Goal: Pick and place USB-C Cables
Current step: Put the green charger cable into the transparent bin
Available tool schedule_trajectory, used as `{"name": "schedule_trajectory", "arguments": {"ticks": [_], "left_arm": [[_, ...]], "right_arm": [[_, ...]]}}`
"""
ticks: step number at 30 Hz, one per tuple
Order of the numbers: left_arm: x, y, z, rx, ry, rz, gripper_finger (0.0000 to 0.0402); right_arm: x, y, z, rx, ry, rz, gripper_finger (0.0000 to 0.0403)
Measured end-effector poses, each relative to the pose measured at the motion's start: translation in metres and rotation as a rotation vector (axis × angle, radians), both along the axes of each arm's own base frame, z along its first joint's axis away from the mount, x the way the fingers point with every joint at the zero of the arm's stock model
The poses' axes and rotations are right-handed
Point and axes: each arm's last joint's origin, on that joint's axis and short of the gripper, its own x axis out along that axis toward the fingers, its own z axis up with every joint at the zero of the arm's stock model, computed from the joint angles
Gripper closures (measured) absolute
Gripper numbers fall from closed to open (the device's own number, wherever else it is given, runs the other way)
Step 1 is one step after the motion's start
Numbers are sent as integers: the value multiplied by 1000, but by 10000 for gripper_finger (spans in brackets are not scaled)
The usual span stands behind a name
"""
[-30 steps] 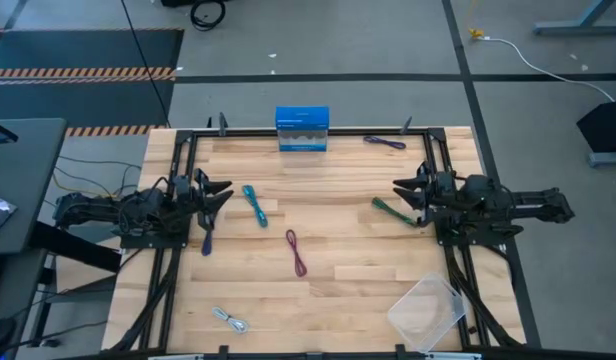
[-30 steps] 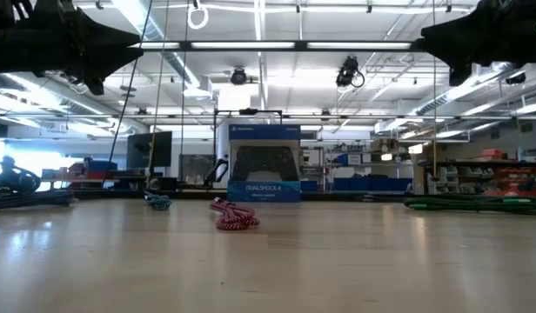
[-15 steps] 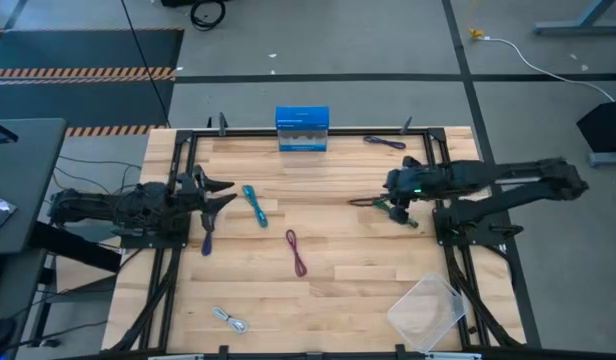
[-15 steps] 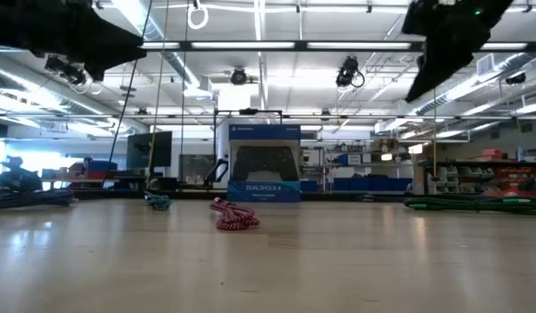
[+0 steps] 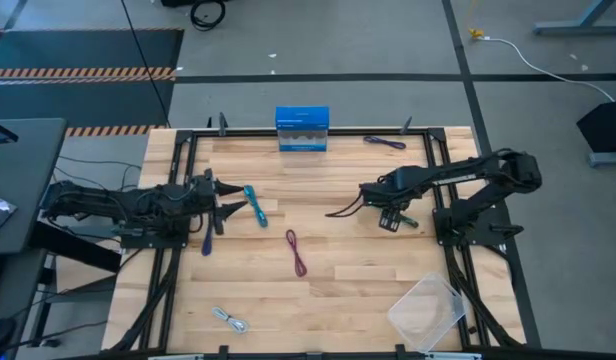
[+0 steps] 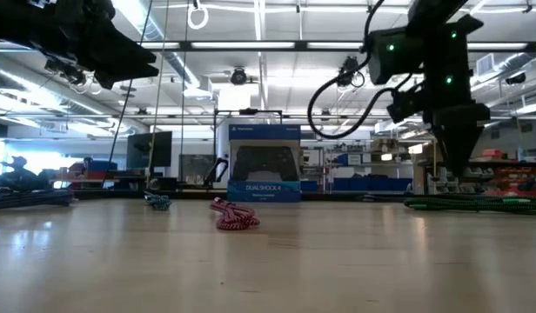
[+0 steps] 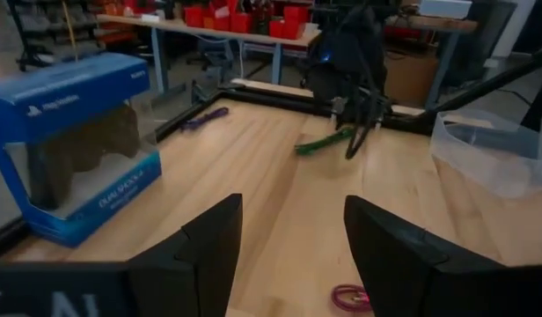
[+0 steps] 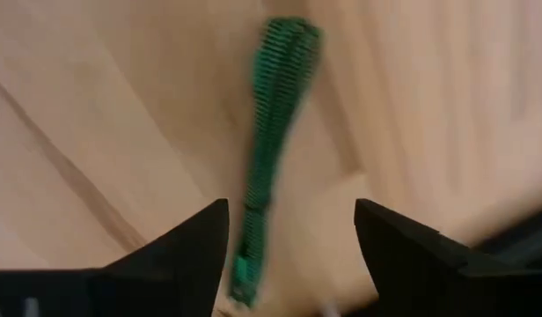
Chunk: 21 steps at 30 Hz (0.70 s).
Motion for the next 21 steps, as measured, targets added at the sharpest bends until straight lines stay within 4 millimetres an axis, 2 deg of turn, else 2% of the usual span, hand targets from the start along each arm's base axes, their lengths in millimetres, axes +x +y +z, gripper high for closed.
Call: {"name": "schedule_trajectory", "arguments": {"ticks": [6, 11, 21], "left_arm": [[0, -6, 0, -44, -12, -51, 199], [0, -8, 0, -50, -13, -65, 202], [-1, -12, 0, -74, -20, -92, 203]], "right_arm": [[1, -1, -19, 46, 6, -26, 158], [-2, -6, -27, 40, 8, -30, 173], [-17, -14, -48, 51, 14, -59, 185]]}}
